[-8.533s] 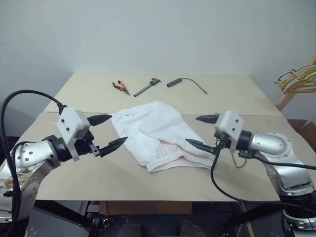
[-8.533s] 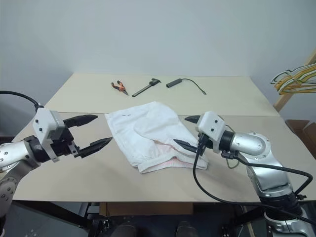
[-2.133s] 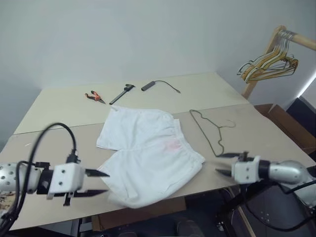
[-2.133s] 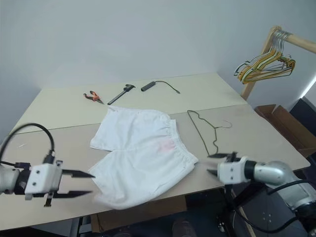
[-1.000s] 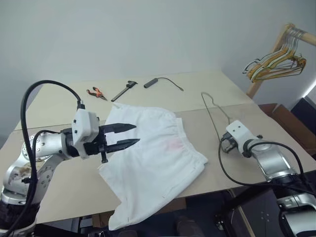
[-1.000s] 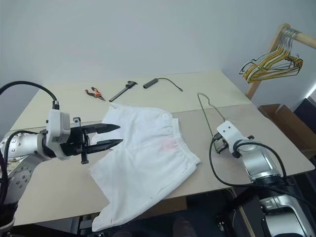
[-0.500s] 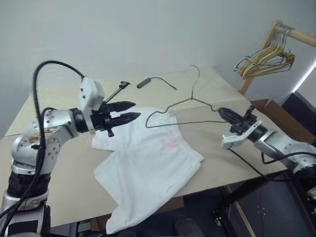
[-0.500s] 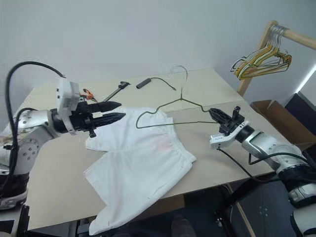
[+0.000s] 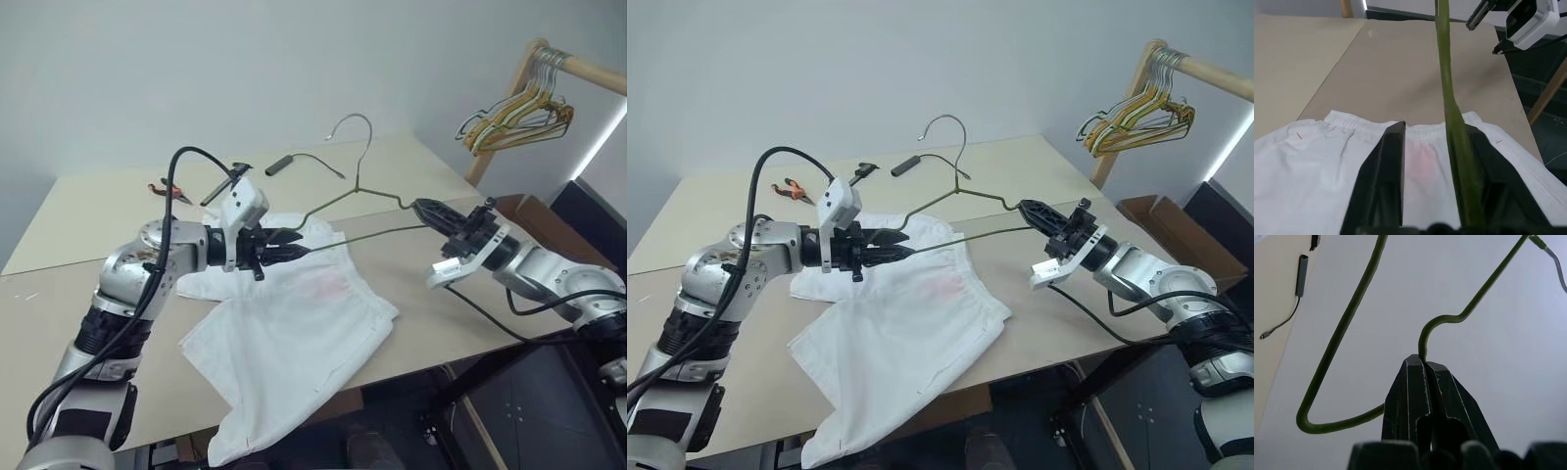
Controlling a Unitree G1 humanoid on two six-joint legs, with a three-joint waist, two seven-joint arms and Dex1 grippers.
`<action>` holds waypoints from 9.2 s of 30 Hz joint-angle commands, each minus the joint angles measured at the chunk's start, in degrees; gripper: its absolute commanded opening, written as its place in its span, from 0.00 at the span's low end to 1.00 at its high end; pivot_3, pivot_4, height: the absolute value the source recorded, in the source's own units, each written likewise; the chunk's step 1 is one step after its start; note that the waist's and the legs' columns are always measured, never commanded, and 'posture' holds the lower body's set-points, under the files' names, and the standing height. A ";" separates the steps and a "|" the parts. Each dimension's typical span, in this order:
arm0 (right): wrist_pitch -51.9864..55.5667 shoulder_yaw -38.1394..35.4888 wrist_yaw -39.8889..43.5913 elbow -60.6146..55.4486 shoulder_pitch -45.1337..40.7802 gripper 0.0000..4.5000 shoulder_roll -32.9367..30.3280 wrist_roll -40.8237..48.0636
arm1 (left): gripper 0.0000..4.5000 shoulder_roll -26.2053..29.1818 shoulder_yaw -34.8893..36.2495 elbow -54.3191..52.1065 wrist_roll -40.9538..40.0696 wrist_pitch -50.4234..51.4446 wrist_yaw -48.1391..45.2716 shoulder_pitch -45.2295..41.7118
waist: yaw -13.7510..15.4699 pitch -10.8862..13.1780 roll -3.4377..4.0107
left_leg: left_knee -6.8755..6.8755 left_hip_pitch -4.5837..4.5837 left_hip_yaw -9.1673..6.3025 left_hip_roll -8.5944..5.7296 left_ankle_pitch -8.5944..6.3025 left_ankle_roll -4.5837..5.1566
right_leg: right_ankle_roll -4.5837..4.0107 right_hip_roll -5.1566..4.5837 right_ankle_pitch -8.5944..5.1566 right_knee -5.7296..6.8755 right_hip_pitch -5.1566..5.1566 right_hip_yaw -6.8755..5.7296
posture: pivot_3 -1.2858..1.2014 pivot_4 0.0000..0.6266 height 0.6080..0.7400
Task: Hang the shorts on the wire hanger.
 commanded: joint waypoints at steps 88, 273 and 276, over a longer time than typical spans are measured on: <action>70.52 -18.57 109.59 -27.56 11.75 0.00 -2.97 77.00 | 0.99 3.91 9.01 0.86 1.79 -23.15 -21.64 4.16 | 2.65 0.04 0.08 | 0.35 -0.68 -0.19 -0.07 0.01 -0.02 | 0.03 -0.11 0.06 0.72 -0.84 -0.19 | 0.46 0.00 1.00; 90.43 -11.42 104.48 15.86 -17.46 0.00 17.81 72.76 | 0.99 12.94 13.64 -12.10 0.18 -27.94 -20.45 23.98 | 8.66 0.07 0.19 | 0.22 -0.28 0.09 0.05 -0.01 0.00 | -0.11 0.04 -0.10 0.74 -0.66 -0.17 | 0.52 0.00 1.00; 88.07 -14.24 98.29 5.59 -15.41 0.00 18.31 72.54 | 0.99 13.40 13.46 -8.86 1.45 -29.26 -21.55 21.31 | 8.63 0.07 0.19 | 0.23 -0.46 0.05 0.05 -0.01 0.00 | -0.11 0.05 -0.09 0.78 -0.82 -0.19 | 0.51 0.00 1.00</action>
